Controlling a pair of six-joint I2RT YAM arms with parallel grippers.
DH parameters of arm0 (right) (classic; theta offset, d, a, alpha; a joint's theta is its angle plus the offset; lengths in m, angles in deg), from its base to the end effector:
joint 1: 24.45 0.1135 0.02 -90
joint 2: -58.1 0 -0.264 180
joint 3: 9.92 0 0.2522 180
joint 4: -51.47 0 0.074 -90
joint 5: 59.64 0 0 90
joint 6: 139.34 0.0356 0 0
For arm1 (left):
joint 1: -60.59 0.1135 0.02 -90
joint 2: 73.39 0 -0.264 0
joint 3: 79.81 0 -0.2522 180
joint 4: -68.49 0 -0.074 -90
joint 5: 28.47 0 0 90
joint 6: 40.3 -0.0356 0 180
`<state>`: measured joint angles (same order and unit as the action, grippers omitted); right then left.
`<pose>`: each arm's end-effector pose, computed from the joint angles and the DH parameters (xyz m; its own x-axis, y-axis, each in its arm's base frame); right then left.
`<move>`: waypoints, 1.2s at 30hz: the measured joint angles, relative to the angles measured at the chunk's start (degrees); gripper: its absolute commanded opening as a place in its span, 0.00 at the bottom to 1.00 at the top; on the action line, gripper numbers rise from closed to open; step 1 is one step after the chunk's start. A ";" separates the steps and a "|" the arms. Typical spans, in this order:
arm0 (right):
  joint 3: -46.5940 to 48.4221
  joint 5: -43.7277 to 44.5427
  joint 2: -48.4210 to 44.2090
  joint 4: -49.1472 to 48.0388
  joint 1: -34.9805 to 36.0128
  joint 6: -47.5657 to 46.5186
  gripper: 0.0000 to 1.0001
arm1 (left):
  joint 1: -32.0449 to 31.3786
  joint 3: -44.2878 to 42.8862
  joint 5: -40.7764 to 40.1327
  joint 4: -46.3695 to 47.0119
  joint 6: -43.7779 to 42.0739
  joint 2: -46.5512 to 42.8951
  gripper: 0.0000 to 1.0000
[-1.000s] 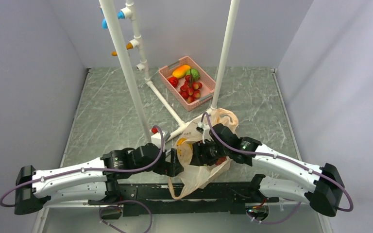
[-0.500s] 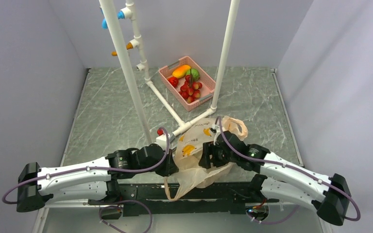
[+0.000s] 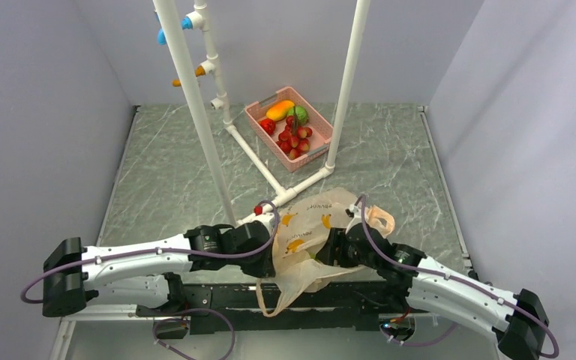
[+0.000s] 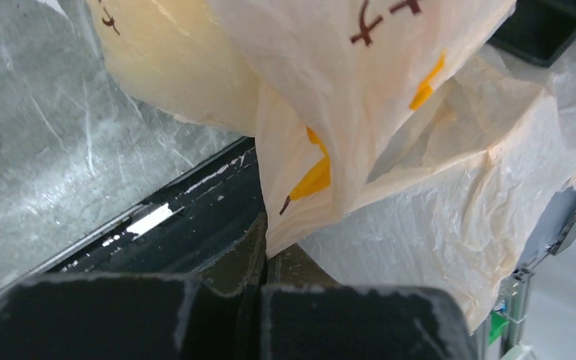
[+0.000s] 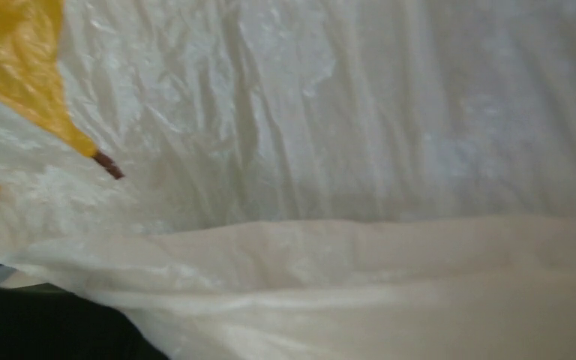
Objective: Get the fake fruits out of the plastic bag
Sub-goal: Adjust the plastic bag at the center of the board.
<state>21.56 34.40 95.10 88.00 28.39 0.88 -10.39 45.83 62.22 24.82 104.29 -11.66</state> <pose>0.0875 0.1113 0.1748 -0.8455 0.1536 -0.5114 -0.1775 0.8224 0.5405 0.0693 -0.2024 0.2284 -0.9193 0.1662 -0.3567 0.3426 0.7838 -0.5179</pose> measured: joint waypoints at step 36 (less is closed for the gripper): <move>23.37 9.40 3.67 20.39 -0.04 -7.34 0.65 | -1.62 -25.00 -6.10 -16.37 5.51 16.46 0.00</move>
<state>44.92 43.80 98.77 108.39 28.35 -6.46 -12.01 20.83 56.12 8.45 109.80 4.80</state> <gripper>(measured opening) 0.522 0.013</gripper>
